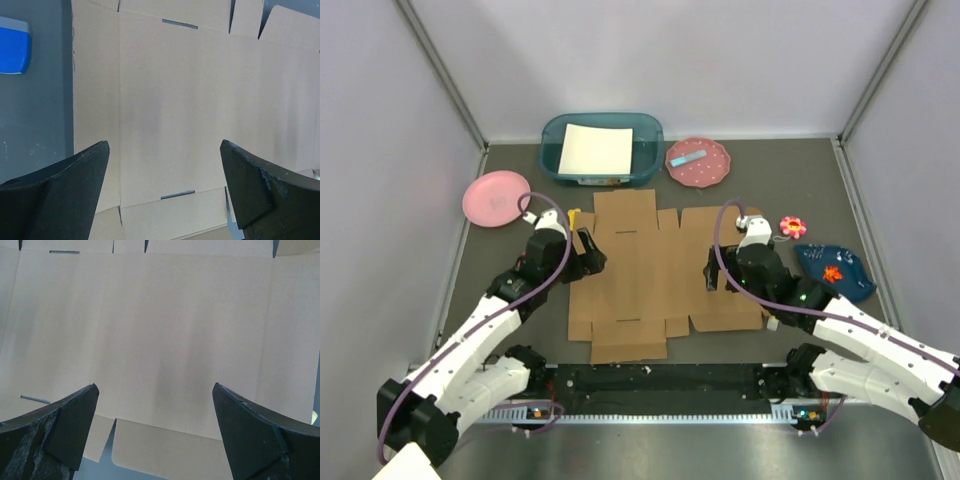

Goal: Fold the paper box

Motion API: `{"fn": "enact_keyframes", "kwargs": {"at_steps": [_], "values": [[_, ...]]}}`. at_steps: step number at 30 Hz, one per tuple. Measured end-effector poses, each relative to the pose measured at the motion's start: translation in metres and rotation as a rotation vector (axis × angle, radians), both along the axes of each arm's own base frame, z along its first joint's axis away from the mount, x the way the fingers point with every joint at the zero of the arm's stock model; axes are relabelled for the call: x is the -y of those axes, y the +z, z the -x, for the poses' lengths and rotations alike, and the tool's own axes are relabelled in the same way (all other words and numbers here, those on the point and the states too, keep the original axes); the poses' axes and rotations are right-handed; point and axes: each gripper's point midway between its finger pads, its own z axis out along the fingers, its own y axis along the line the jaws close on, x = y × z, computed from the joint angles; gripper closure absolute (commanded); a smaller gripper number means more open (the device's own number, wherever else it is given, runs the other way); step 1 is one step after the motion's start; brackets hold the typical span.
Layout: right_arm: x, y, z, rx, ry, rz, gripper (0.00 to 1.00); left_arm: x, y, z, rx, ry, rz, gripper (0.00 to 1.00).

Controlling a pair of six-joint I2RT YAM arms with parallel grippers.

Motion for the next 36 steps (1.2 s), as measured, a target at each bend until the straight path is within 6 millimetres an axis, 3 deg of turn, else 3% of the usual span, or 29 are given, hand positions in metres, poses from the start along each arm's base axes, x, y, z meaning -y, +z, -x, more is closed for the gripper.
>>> {"fn": "enact_keyframes", "kwargs": {"at_steps": [9,15,21,25,33,36], "values": [[-0.003,-0.001,0.003,-0.011,0.019,-0.007,0.01,-0.011,-0.008,0.001,-0.008,0.06,-0.024,0.04],[-0.006,-0.002,0.006,-0.022,0.041,-0.018,0.01,-0.034,-0.021,0.003,-0.048,0.165,-0.069,0.05],[-0.011,-0.002,0.009,-0.035,0.064,-0.03,0.01,-0.059,-0.052,-0.005,-0.177,0.271,-0.036,0.03],[-0.013,-0.001,0.011,-0.038,0.077,-0.044,0.01,-0.055,-0.075,0.003,-0.25,0.254,-0.012,0.04],[-0.014,0.012,0.013,-0.01,0.084,-0.088,0.01,-0.048,-0.11,0.001,-0.323,0.227,-0.001,0.11],[-0.014,0.012,0.014,-0.006,0.088,-0.098,0.01,-0.042,-0.11,-0.007,-0.307,0.209,0.02,0.17]]}}
